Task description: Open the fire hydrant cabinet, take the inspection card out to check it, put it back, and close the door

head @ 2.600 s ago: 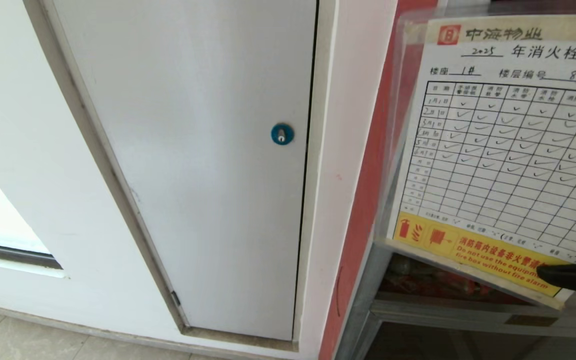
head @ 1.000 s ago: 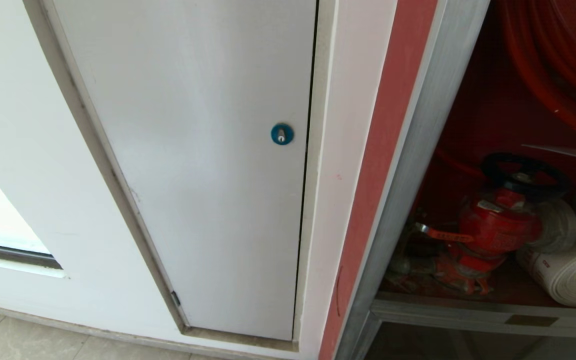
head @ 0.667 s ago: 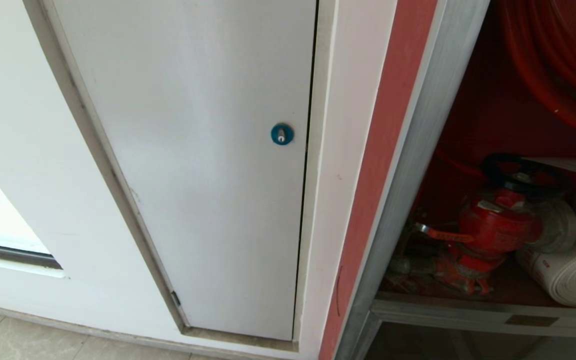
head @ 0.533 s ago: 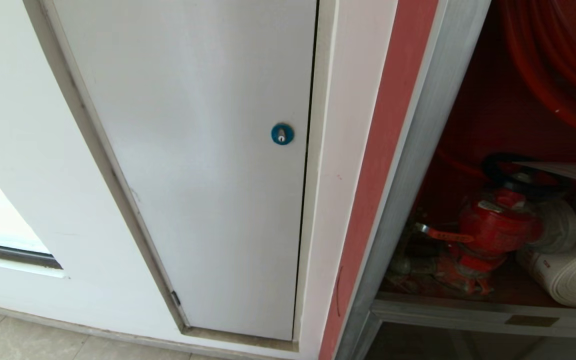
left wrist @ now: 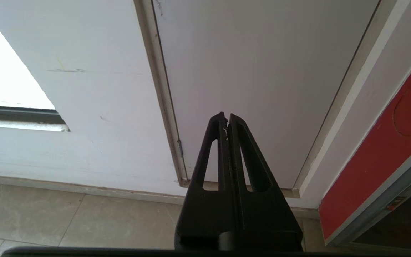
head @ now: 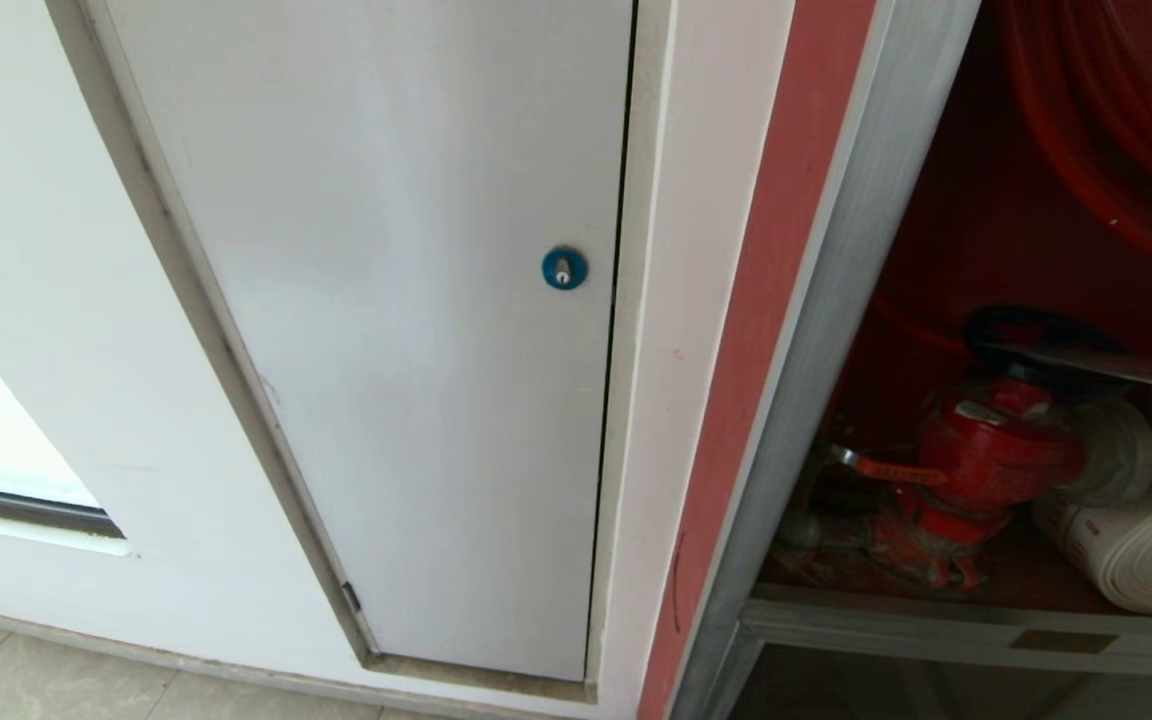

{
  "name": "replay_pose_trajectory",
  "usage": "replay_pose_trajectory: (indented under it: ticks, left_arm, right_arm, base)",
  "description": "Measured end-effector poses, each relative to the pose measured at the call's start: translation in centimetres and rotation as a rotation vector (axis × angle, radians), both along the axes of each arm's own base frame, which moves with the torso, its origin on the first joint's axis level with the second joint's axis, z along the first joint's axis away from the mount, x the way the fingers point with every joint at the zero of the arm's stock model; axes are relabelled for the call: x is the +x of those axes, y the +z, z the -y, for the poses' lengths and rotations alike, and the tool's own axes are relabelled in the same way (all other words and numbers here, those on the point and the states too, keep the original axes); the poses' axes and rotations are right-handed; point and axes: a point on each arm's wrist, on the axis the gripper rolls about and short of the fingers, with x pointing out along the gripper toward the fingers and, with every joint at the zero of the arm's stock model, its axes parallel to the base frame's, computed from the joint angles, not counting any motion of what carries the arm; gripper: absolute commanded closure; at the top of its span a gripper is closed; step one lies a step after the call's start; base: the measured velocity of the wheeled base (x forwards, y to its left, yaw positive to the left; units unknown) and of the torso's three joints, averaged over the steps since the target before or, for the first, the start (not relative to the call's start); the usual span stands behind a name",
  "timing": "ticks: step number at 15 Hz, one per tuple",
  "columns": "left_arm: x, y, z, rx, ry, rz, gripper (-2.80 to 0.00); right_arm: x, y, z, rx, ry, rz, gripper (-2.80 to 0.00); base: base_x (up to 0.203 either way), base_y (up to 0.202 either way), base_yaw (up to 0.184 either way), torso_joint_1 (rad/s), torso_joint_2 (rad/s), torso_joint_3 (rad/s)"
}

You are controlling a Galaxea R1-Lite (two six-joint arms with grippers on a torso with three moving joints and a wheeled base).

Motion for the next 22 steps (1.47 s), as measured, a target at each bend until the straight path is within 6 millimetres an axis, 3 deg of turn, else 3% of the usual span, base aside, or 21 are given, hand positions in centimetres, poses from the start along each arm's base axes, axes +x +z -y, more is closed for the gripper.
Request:
replay_pose_trajectory:
  ticks: [12,18,22]
  left_arm:
    - [0.0,0.0,0.0,0.001,0.0,0.0,0.0]
    - [0.0,0.0,0.0,0.0,0.0,0.0,0.0]
    - [0.0,0.0,0.0,0.001,0.001,0.0,0.0]
  right_arm:
    - [6.8,-0.5,0.4,0.048,-0.038,-0.016,0.0]
    - [9.0,-1.2,1.2,0.057,-0.058,-0.031,0.0]
    - [9.3,-1.4,1.2,0.057,-0.054,-0.044,0.0]
  base:
    - [0.0,0.0,0.0,0.0,0.0,0.0]
    - [0.0,0.0,0.0,0.0,0.0,0.0]
    - [0.0,0.0,0.0,0.0,0.0,0.0]
